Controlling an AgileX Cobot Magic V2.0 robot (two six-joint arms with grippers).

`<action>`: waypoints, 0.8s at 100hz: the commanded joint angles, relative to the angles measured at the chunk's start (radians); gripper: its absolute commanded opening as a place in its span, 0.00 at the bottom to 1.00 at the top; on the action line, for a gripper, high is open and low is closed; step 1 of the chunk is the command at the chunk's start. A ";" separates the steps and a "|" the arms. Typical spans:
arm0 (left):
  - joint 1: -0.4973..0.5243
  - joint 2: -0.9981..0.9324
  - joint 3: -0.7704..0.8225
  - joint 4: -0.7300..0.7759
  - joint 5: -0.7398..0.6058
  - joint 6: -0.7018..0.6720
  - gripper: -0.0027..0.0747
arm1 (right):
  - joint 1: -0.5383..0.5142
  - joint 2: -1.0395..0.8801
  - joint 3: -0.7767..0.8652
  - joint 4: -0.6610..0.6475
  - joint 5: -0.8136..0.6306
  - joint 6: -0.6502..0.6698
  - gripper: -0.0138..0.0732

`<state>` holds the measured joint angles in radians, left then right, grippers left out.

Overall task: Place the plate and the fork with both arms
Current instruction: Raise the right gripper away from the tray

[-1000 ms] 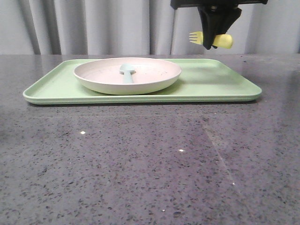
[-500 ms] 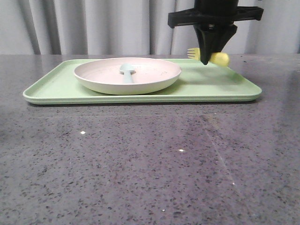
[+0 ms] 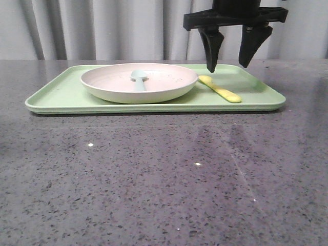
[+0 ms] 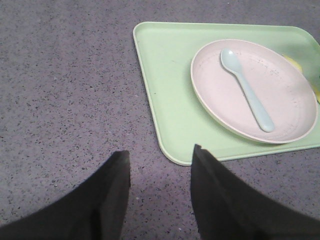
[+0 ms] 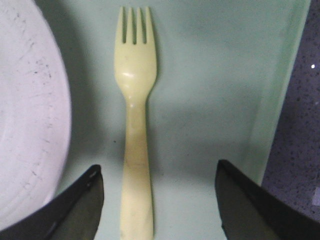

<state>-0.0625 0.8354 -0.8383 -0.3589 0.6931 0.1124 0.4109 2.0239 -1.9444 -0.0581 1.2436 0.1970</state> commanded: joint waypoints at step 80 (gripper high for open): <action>0.004 -0.008 -0.027 -0.020 -0.099 -0.007 0.41 | -0.006 -0.506 0.395 0.015 -0.194 0.034 0.72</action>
<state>-0.0625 0.8354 -0.8383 -0.3589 0.6673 0.1124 0.4109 1.6211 -1.5823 -0.0346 1.1294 0.2309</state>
